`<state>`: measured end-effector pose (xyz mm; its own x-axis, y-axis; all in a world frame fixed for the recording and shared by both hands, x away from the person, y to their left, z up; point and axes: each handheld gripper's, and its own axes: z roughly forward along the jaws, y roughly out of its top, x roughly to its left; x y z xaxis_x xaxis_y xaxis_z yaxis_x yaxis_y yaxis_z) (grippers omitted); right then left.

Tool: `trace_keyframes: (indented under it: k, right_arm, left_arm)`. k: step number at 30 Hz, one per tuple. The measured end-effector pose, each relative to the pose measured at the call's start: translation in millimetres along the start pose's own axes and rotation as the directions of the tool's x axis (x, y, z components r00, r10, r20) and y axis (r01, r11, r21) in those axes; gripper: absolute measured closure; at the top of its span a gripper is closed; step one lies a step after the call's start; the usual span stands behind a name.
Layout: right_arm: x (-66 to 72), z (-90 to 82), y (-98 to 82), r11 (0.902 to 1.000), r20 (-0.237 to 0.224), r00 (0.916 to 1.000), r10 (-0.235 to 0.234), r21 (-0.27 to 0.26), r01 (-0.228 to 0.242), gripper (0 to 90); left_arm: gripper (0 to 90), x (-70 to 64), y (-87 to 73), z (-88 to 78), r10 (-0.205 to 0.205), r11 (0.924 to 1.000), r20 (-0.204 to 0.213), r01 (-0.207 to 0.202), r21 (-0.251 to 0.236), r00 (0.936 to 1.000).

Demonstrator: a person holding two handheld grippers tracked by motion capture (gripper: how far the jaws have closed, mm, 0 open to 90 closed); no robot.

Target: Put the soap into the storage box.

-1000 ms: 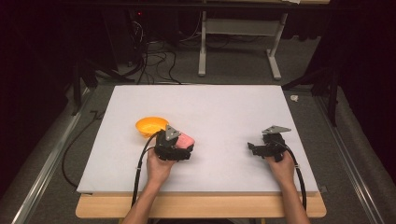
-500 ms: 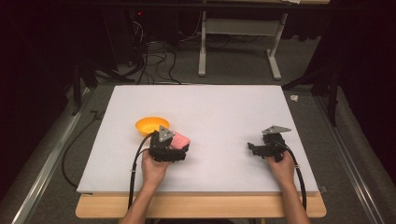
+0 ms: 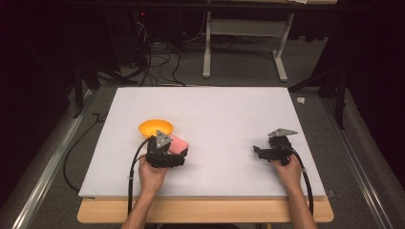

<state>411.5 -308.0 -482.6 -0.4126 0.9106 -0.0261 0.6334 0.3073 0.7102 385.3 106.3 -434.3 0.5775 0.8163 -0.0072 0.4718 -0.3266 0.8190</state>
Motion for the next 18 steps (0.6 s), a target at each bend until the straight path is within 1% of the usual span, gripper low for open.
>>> trace_keyframes:
  k: [2, 4, 7, 10, 11, 13, 18]
  right_arm:
    - [-0.1, -0.1, 0.1, 1.0, 0.0, 1.0, 0.0, 0.002, 0.0, 21.0]
    - [-0.1, -0.1, 0.1, 1.0, 0.0, 1.0, 0.0, 0.002, 0.0, 21.0]
    - [-0.1, 0.0, 0.0, 1.0, 0.0, 1.0, 0.0, 0.0, 0.0, 21.0]
    - [0.0, 0.0, 0.0, 1.0, 0.0, 1.0, 0.001, 0.0, -0.001, 21.0]
    - [0.0, 0.0, 0.0, 1.0, -0.001, 1.0, 0.001, 0.0, -0.001, 21.0]
    - [0.0, 0.0, 0.0, 1.0, 0.0, 1.0, 0.001, 0.0, -0.001, 21.0]
    - [0.0, 0.0, 0.0, 1.0, 0.0, 1.0, 0.0, 0.0, 0.0, 21.0]
  left_arm:
    - [13.9, 3.5, -2.5, -5.3, -0.019, 0.9998, -0.005, 0.019, -0.007, 0.9998]
    - [13.9, 5.2, -3.3, -7.3, -0.021, 0.9997, -0.007, 0.021, -0.01, 0.9998]
    - [13.9, 10.2, -5.7, -14.5, -0.044, 0.9988, -0.015, 0.044, -0.021, 0.9989]
    - [13.9, 12.4, -6.1, -17.5, -0.048, 0.9986, -0.02, 0.048, -0.023, 0.9986]
    - [13.9, 14.8, -6.0, -20.4, -0.059, 0.998, -0.021, 0.058, -0.024, 0.998]
    - [13.9, 16.9, -5.8, -22.9, -0.066, 0.9975, -0.028, 0.065, -0.028, 0.9974]
    - [13.9, 20.9, -5.2, -27.0, -0.075, 0.9967, -0.038, 0.073, -0.035, 0.9965]
